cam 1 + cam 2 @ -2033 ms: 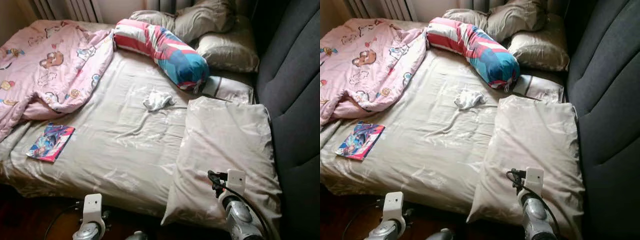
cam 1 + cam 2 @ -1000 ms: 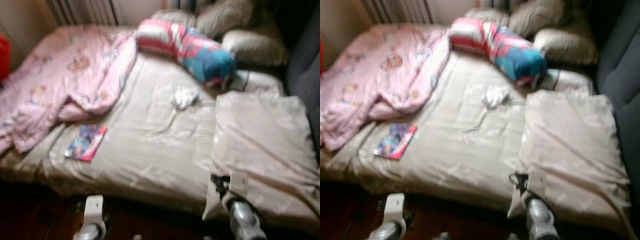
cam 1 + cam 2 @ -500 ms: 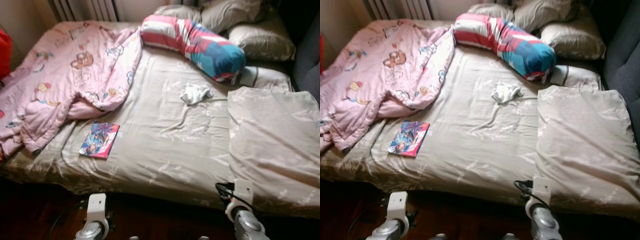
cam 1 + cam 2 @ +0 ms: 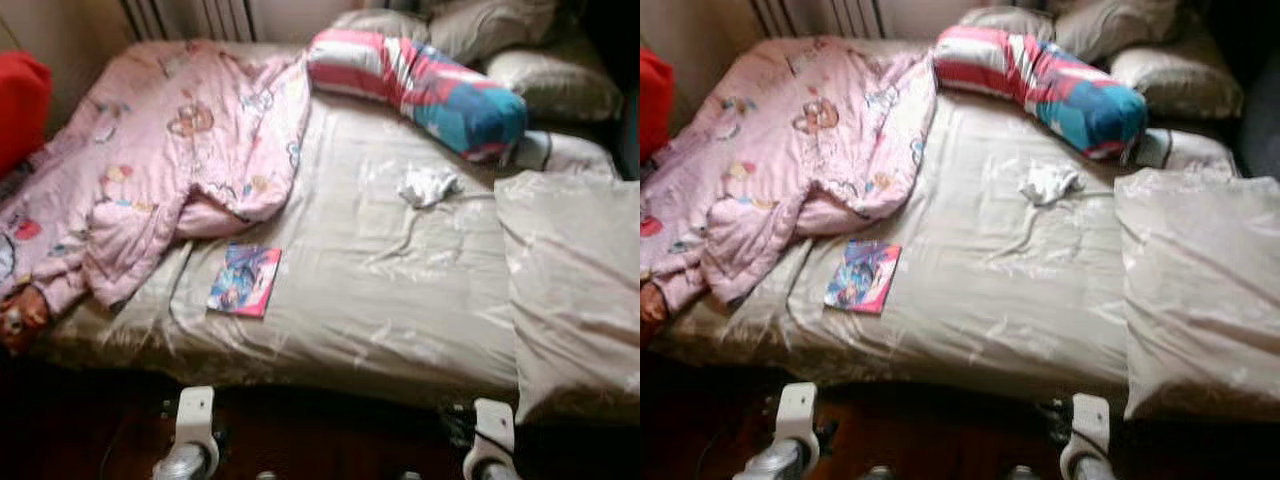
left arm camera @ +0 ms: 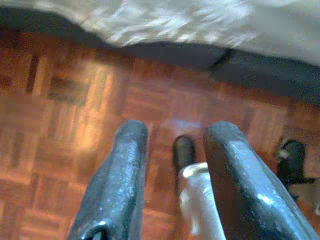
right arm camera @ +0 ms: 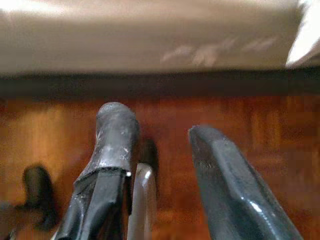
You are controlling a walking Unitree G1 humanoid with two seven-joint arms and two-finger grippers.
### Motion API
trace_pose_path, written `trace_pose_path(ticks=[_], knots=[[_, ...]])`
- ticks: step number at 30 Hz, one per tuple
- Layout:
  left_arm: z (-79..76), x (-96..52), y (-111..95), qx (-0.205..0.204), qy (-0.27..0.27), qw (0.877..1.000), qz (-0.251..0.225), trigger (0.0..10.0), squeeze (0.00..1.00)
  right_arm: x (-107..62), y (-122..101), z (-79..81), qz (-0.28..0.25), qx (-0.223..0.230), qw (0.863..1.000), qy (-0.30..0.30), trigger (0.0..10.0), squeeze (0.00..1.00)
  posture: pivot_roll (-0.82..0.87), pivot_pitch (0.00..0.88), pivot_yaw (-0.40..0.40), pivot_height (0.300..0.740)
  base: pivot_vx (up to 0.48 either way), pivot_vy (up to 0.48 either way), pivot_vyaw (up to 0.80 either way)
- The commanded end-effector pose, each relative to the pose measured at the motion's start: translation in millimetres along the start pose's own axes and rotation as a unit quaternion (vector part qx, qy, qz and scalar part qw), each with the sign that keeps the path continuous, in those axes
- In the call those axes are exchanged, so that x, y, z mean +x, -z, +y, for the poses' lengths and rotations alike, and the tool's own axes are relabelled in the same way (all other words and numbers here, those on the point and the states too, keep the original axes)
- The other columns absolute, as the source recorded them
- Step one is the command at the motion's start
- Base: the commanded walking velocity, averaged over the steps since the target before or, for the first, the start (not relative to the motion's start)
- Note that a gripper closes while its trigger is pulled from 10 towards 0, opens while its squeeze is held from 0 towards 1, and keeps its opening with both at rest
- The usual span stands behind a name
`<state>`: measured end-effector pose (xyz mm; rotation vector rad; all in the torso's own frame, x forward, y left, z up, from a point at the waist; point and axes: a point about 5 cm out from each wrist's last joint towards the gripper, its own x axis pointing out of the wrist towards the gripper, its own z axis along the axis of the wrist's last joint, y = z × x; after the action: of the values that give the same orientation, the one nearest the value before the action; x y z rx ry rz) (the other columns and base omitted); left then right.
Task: Clean up the room
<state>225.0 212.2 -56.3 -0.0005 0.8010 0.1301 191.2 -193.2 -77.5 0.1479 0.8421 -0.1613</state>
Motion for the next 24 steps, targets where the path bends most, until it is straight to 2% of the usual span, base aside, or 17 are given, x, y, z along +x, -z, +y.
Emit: trace_pose_path(ticks=[1,24], knots=[[3.4,-2.0,10.1,0.006,-0.004,1.0,0.019,10.0,0.0,-3.2,12.8,-4.0,0.022,0.006,1.0,0.009,10.0,0.0,-0.08,0.216,0.033,0.74,0.0,0.428,0.0],[-2.0,-1.5,9.2,0.013,0.002,1.0,0.016,10.0,0.0,-4.1,17.9,-1.6,0.035,0.001,0.999,0.001,10.0,0.0,-0.08,0.211,0.035,0.74,0.0,0.428,0.0]])
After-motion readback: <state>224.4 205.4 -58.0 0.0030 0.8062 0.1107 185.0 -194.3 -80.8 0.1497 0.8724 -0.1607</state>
